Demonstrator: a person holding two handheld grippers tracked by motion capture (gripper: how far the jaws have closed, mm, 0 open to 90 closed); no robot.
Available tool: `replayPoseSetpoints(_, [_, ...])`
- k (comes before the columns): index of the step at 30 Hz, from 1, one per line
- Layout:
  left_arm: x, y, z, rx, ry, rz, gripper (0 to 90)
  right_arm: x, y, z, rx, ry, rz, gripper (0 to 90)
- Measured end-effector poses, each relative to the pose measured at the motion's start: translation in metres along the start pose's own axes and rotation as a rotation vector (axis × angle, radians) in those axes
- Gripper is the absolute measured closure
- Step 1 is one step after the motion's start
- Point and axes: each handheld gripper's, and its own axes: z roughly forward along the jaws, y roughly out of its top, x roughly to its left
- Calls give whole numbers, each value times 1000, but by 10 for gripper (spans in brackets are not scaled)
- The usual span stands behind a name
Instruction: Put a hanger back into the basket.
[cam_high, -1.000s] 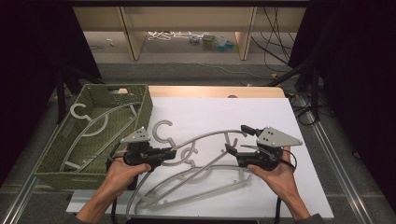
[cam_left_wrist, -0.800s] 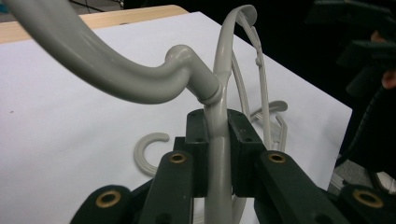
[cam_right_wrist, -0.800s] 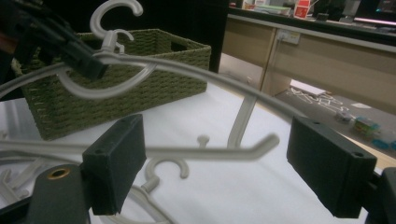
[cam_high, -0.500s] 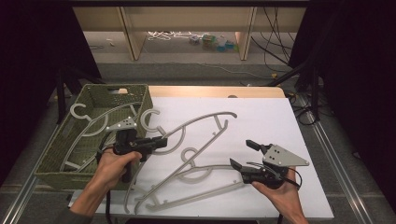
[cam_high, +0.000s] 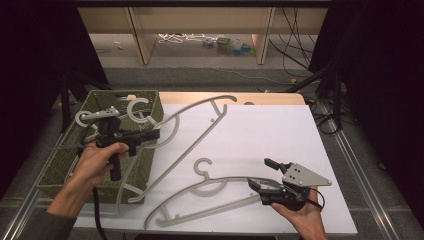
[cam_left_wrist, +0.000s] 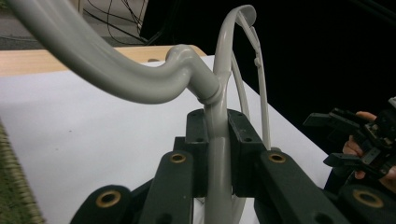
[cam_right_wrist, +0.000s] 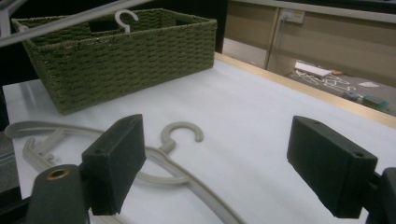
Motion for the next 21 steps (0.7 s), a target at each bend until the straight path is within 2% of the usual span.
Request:
replayPoseSetpoints(6, [13, 14, -26, -30, 54, -6, 801, 2, -1, -2, 9, 6, 4, 198])
replayPoseSetpoints(8, [19, 17, -33, -42, 74, -13, 802, 3, -1, -3, 6, -10, 2, 191])
replayPoseSetpoints(10, [26, 20, -38, -55, 85, -28, 802, 5, -1, -4, 14, -4, 20, 189])
replayPoseSetpoints(11, [30, 21, -40, -57, 96, -34, 802, 4, -1, -4, 8, 2, 5, 189])
replayPoseSetpoints(17, [54, 29, -52, -78, 153, -70, 801, 5, -2, -6, 0, -5, 4, 185])
replayPoseSetpoints(21, [68, 34, -60, -96, 184, -74, 801, 4, -3, -6, 8, 0, 6, 185])
